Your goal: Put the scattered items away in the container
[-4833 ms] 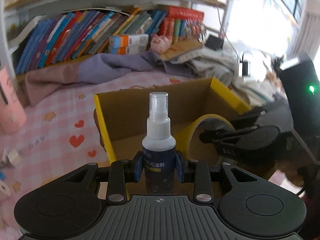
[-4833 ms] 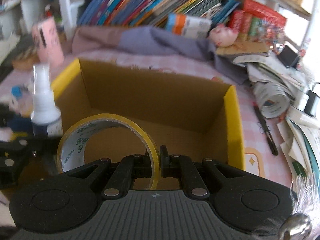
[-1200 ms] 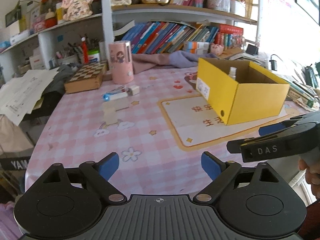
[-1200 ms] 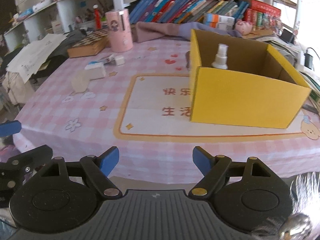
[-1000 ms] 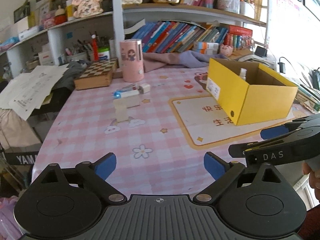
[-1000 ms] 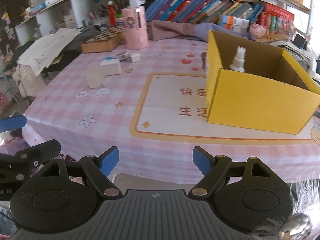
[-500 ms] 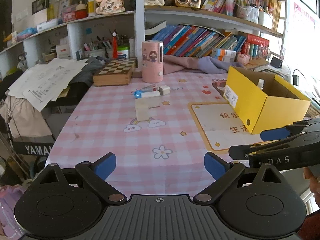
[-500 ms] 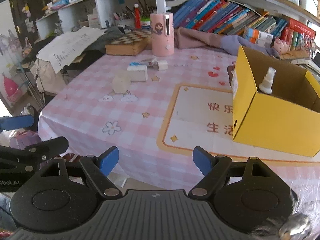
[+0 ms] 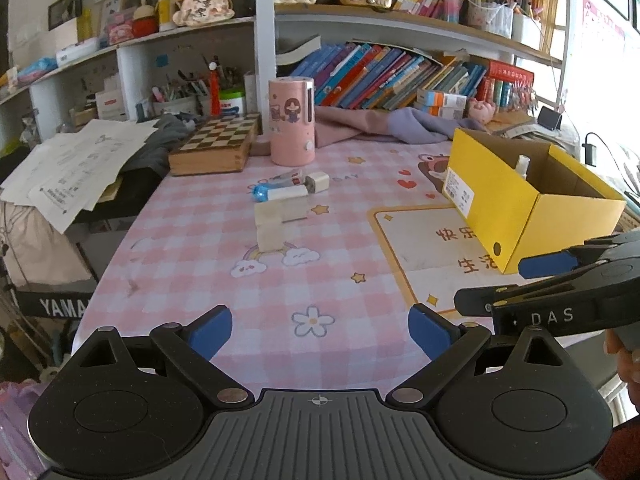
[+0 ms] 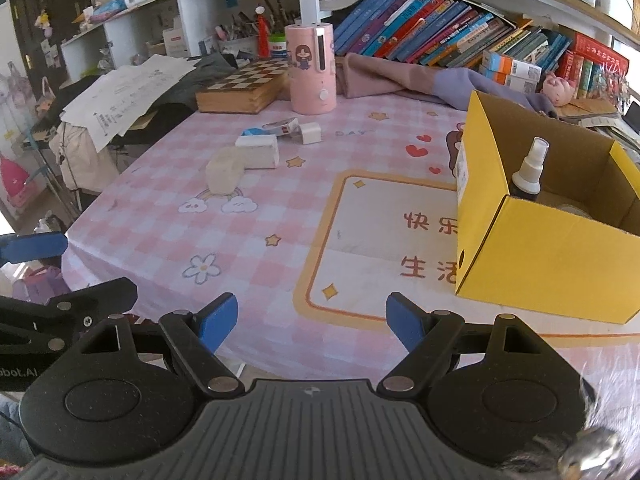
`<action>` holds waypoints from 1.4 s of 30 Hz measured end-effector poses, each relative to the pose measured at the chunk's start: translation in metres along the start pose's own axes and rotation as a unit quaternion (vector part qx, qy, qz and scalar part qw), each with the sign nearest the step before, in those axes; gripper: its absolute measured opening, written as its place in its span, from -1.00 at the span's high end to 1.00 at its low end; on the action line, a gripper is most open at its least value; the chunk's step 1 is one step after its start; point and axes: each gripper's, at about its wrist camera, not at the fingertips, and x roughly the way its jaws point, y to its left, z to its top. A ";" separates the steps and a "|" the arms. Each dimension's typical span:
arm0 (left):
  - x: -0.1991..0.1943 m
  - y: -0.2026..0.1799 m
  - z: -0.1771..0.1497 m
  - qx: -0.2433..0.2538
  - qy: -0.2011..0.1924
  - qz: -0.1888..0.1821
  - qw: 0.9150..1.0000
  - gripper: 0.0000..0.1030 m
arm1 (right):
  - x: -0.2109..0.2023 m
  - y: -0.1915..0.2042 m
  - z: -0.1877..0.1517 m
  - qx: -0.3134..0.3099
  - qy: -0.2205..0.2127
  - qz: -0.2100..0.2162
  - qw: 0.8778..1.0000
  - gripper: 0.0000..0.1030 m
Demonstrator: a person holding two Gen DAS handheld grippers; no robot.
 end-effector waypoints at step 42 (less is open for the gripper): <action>0.129 0.036 0.071 -0.047 0.027 0.051 0.997 -0.83 | 0.133 -0.030 0.126 -0.009 0.008 0.027 1.000 -0.55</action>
